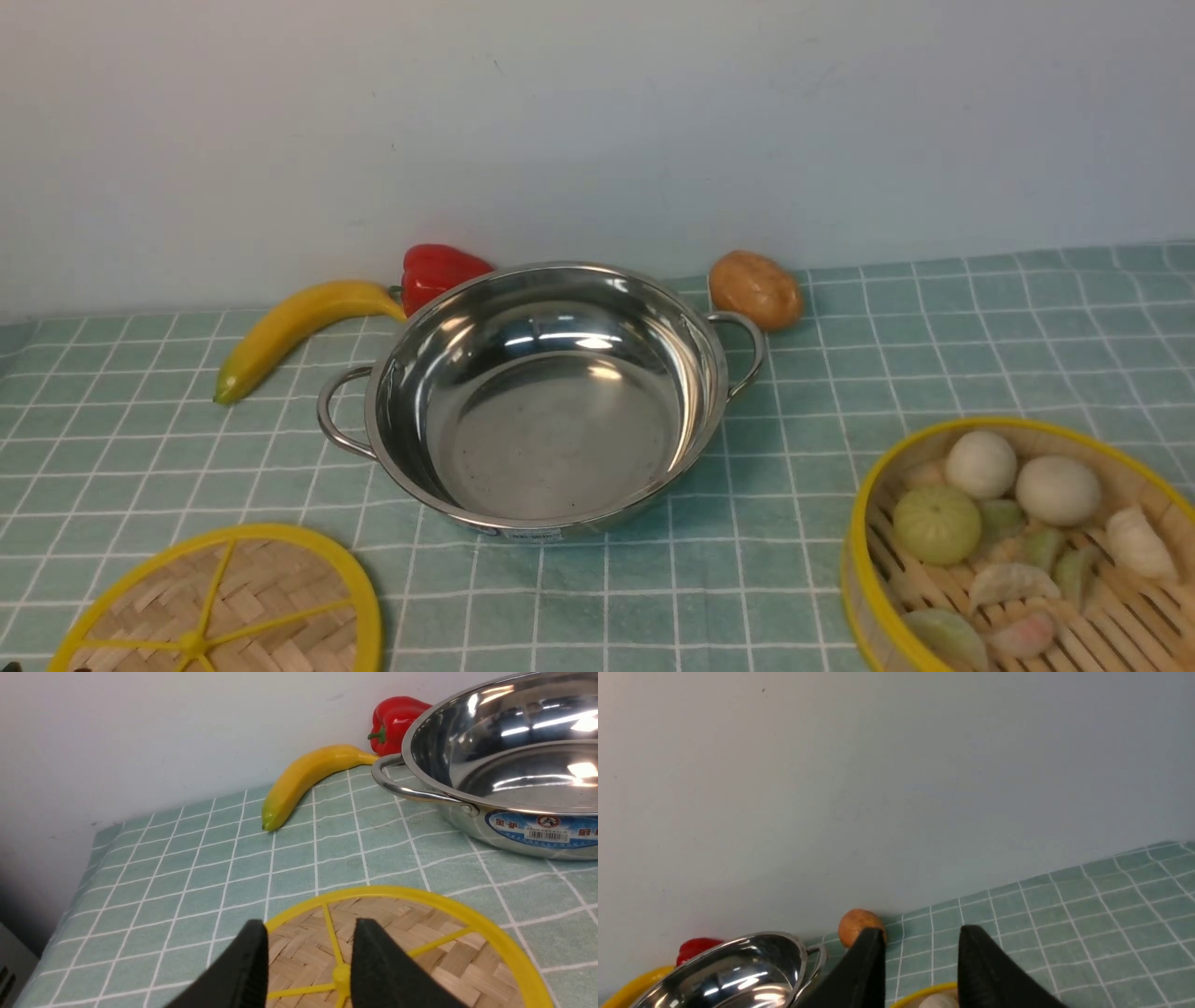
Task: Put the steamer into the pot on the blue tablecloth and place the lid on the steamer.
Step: 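Reach for and grasp the rim of the bamboo steamer holding the buns with the right gripper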
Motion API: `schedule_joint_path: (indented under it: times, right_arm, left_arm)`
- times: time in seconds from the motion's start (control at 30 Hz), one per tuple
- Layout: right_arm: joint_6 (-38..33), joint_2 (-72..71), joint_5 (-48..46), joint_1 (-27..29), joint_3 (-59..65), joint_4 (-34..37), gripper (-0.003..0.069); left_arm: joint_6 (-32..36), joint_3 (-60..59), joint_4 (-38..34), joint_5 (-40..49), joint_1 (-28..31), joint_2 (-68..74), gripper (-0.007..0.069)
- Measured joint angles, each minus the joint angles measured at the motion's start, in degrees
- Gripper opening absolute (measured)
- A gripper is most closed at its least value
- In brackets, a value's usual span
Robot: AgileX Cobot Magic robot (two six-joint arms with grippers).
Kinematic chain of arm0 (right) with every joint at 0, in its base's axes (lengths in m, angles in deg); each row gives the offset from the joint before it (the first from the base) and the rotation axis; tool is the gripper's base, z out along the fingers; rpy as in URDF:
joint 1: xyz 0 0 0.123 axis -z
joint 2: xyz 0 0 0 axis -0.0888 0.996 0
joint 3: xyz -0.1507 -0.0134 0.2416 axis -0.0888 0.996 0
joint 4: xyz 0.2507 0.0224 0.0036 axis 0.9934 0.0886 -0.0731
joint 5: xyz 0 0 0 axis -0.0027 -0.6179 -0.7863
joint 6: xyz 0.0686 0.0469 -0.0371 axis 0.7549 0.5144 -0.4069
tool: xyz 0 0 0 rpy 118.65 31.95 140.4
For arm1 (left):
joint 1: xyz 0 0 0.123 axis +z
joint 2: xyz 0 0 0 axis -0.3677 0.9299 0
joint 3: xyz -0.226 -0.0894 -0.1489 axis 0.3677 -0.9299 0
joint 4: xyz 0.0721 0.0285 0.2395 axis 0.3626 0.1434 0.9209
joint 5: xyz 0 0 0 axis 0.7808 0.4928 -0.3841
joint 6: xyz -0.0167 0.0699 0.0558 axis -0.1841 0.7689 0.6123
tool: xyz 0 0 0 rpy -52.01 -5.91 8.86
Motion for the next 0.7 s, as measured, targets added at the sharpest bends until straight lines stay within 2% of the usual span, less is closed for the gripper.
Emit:
schedule_joint_path:
  times: [0.17, 0.33, 0.37, 0.47, 0.5, 0.57, 0.7]
  right_arm:
    - [0.49, 0.0, 1.69, 0.0, -0.39, 1.5, 0.0242]
    - [1.54, 0.0, -1.33, 0.0, -0.93, 7.0, 0.0242]
    - [1.6, 0.0, -4.85, 0.0, -0.93, 11.63, 0.0242]
    - [0.8, 0.64, -8.53, 0.0, -1.01, 17.16, 0.0242]
    - [-1.32, 1.93, -12.26, 0.0, -1.55, 21.29, 0.0242]
    - [-5.43, 4.95, -17.09, 0.0, -2.34, 24.86, 0.0242]
    - [-17.51, 14.51, -29.55, 0.0, -5.21, 27.23, 0.0242]
  left_arm:
    - [0.0, 0.0, 0.0, 0.0, 0.0, 0.0, 0.0243]
    - [0.0, 0.0, 0.0, 0.0, 0.0, 0.0, 0.0243]
    - [0.0, 0.0, 0.0, 0.0, 0.0, 0.0, 0.0243]
    - [0.0, 0.0, 0.0, 0.0, 0.0, 0.0, 0.0243]
    - [0.0, 0.0, 0.0, 0.0, 0.0, 0.0, 0.0243]
    - [0.0, 0.0, 0.0, 0.0, 0.0, 0.0, 0.0243]
    - [0.0, 0.0, 0.0, 0.0, 0.0, 0.0, 0.0243]
